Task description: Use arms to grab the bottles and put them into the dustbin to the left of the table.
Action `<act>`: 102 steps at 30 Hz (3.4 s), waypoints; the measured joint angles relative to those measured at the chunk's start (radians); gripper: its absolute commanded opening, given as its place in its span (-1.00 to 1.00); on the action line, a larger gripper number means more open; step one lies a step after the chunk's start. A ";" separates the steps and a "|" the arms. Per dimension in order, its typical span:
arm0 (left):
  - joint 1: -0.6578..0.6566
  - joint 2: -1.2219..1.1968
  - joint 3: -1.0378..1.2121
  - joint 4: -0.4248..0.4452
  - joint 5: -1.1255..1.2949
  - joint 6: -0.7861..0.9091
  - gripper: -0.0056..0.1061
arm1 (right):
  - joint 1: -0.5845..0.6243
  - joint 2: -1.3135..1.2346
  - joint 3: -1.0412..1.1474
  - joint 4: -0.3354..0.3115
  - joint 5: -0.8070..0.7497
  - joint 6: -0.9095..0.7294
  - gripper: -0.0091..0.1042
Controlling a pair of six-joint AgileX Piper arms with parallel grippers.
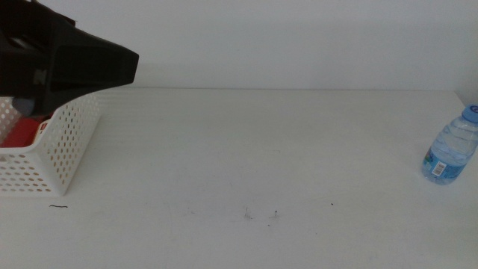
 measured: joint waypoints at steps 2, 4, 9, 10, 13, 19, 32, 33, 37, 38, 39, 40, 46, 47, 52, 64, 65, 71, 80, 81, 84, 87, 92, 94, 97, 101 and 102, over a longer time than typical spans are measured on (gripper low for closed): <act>0.000 0.000 0.000 0.000 0.000 0.000 0.78 | 0.000 0.000 0.000 -0.016 0.000 -0.002 0.78; 0.000 0.000 0.000 0.000 0.000 0.000 0.78 | 0.000 0.000 0.000 -0.048 -0.034 -0.002 0.78; 0.000 0.000 0.000 0.000 0.000 0.000 0.78 | 0.000 0.000 0.000 -0.084 -0.204 -0.007 0.78; 0.000 0.000 0.000 0.000 0.000 0.000 0.78 | 0.000 0.014 0.000 -0.089 -0.235 -0.007 0.78; 0.000 0.000 0.000 0.000 0.000 0.000 0.78 | 0.000 0.116 0.000 -0.094 -0.301 -0.011 0.78; 0.000 0.000 0.000 0.004 0.000 0.000 0.78 | 0.000 0.345 0.000 -0.096 -0.422 -0.035 0.78; 0.000 0.000 0.000 0.004 -0.019 0.000 0.78 | 0.000 0.496 0.000 -0.096 -0.628 0.037 0.78; 0.000 0.000 0.000 0.004 -0.019 0.000 0.78 | 0.000 0.496 0.000 -0.096 -0.628 0.042 0.78; 0.000 0.000 0.000 0.004 -0.019 0.000 0.78 | 0.000 0.496 0.000 -0.090 -0.637 0.054 0.78; 0.000 0.000 0.000 0.004 -0.019 0.000 0.78 | 0.000 0.496 0.000 -0.090 -0.640 0.054 0.78; 0.000 0.000 0.000 0.004 -0.019 0.000 0.78 | 0.000 0.496 0.000 -0.090 -0.648 0.056 0.78; 0.000 0.000 0.000 0.004 -0.019 0.000 0.78 | 0.000 0.496 0.000 -0.088 -0.646 0.056 0.78; 0.000 0.000 0.000 0.004 -0.019 0.000 0.78 | 0.000 0.499 0.000 -0.088 -0.622 0.067 0.78; 0.000 0.000 0.000 0.004 -0.019 0.000 0.78 | 0.000 0.500 0.000 -0.088 -0.620 0.069 0.78; 0.000 0.000 0.000 0.004 -0.021 0.000 0.78 | 0.000 0.544 0.000 -0.088 -0.608 0.069 0.78; 0.000 0.000 0.000 0.004 -0.023 0.000 0.78 | 0.000 0.969 0.000 0.028 -0.844 -0.122 0.78; 0.000 0.000 0.000 0.004 -0.023 0.000 0.78 | 0.000 1.004 0.000 0.062 -0.878 -0.151 0.78; 0.000 0.000 0.000 0.007 -0.029 0.000 0.78 | 0.000 1.152 0.000 0.204 -1.080 -0.234 0.78; 0.000 0.000 0.000 0.013 -0.053 0.000 0.78 | 0.000 1.362 -0.006 0.317 -1.241 -0.256 0.78; 0.000 0.000 0.000 0.013 -0.056 0.000 0.78 | 0.000 1.386 -0.014 0.317 -1.241 -0.261 0.78; 0.000 0.000 0.000 0.015 -0.071 0.000 0.78 | 0.000 1.449 -0.057 0.317 -1.241 -0.280 0.78; 0.000 0.000 0.000 0.015 -0.086 0.000 0.78 | 0.000 1.506 -0.116 0.317 -1.241 -0.301 0.78; 0.000 0.000 0.000 0.015 -0.100 0.000 0.78 | 0.000 1.597 -0.214 0.335 -1.249 -0.321 0.78; 0.000 0.000 0.000 0.015 -0.100 0.000 0.78 | 0.000 1.633 -0.248 0.357 -1.250 -0.324 0.78; 0.000 0.000 0.000 0.015 -0.102 0.000 0.78 | 0.000 1.700 -0.310 0.391 -1.251 -0.340 0.78; 0.000 0.000 0.000 0.015 -0.102 0.000 0.78 | 0.000 1.800 -0.396 0.406 -1.255 -0.366 0.78; 0.000 0.000 0.000 0.015 -0.102 0.000 0.78 | 0.000 1.828 -0.421 0.406 -1.255 -0.373 0.78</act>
